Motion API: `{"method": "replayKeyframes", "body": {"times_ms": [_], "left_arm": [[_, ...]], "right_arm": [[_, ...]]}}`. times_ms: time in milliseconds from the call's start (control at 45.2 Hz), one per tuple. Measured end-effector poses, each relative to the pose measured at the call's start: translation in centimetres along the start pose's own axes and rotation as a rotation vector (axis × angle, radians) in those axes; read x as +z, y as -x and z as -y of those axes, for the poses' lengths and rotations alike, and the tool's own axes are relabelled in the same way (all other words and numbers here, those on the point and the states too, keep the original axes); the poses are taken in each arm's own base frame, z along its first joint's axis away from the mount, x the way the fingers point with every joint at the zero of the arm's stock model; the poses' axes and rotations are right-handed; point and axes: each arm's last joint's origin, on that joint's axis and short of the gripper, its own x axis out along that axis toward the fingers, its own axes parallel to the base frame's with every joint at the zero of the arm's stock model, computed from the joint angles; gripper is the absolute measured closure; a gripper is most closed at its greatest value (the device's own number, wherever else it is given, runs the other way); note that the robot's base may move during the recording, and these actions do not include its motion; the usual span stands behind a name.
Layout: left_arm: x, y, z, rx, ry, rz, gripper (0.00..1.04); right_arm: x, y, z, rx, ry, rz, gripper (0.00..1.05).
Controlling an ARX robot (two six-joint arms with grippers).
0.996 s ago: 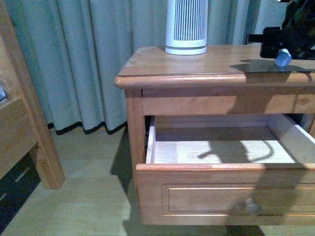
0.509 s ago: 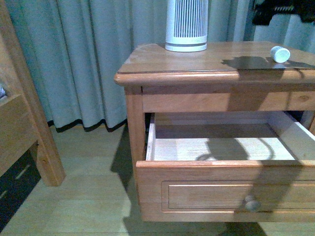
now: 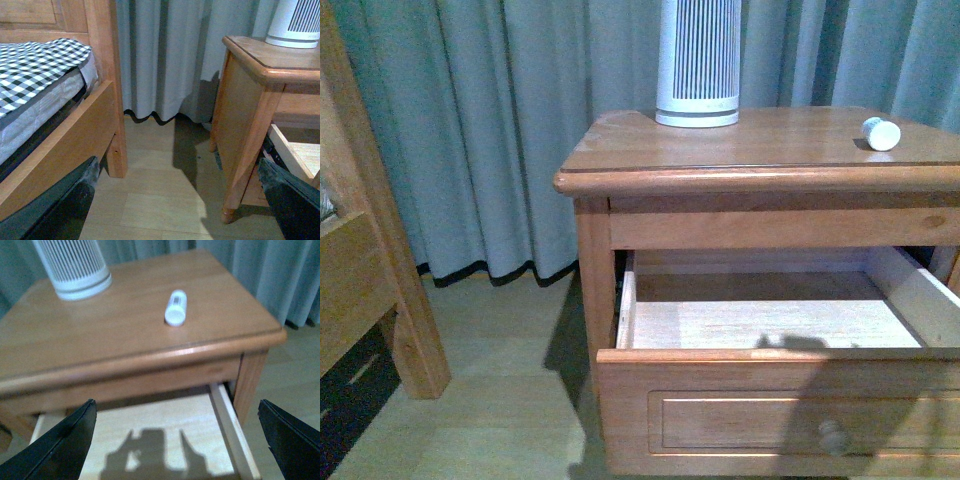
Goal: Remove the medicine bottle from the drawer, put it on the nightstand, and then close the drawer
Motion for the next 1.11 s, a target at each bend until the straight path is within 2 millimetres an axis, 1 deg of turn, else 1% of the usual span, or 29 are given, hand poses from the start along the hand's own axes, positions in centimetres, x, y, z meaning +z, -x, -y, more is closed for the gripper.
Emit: {"method": "replayKeyframes", "body": {"times_ms": [22, 89, 133, 199, 221, 310, 354, 487, 620, 775, 841, 908, 1018, 1107], "left_arm": [[0.0, 0.0, 0.0, 0.000, 0.000, 0.000, 0.07], [0.0, 0.0, 0.0, 0.000, 0.000, 0.000, 0.07], [0.0, 0.0, 0.0, 0.000, 0.000, 0.000, 0.07], [0.0, 0.0, 0.0, 0.000, 0.000, 0.000, 0.07], [0.0, 0.0, 0.0, 0.000, 0.000, 0.000, 0.07], [0.0, 0.0, 0.0, 0.000, 0.000, 0.000, 0.07], [0.0, 0.0, 0.0, 0.000, 0.000, 0.000, 0.07], [0.0, 0.0, 0.0, 0.000, 0.000, 0.000, 0.07], [0.0, 0.0, 0.0, 0.000, 0.000, 0.000, 0.07], [0.0, 0.0, 0.0, 0.000, 0.000, 0.000, 0.07], [0.0, 0.0, 0.0, 0.000, 0.000, 0.000, 0.07], [0.0, 0.0, 0.0, 0.000, 0.000, 0.000, 0.07], [0.0, 0.0, 0.0, 0.000, 0.000, 0.000, 0.07], [0.0, 0.0, 0.0, 0.000, 0.000, 0.000, 0.07]], "right_arm": [[-1.2, 0.9, 0.3, 0.000, 0.004, -0.015, 0.07], [-3.3, 2.4, 0.7, -0.002, 0.012, -0.047, 0.07], [-4.4, 3.1, 0.9, -0.002, 0.017, -0.070, 0.07], [-6.5, 4.2, 1.2, -0.005, 0.022, -0.113, 0.07], [-7.5, 4.5, 1.3, -0.004, 0.026, -0.135, 0.07], [-10.6, 4.8, 1.8, -0.012, 0.029, -0.212, 0.07], [-11.5, 4.5, 2.0, -0.025, 0.029, -0.223, 0.07], [-12.5, 2.3, 2.2, -0.048, 0.012, -0.230, 0.07], [-13.5, -0.7, 2.2, -0.082, 0.009, -0.258, 0.07], [-15.1, -3.9, 2.1, -0.121, 0.034, -0.311, 0.07], [-15.9, -4.9, 2.1, -0.131, 0.056, -0.328, 0.07], [-16.5, -6.4, 2.0, -0.144, 0.078, -0.331, 0.07], [-15.8, -9.7, 1.5, -0.172, 0.102, -0.256, 0.07], [-15.2, -11.4, 1.3, -0.175, 0.110, -0.214, 0.07]]}}
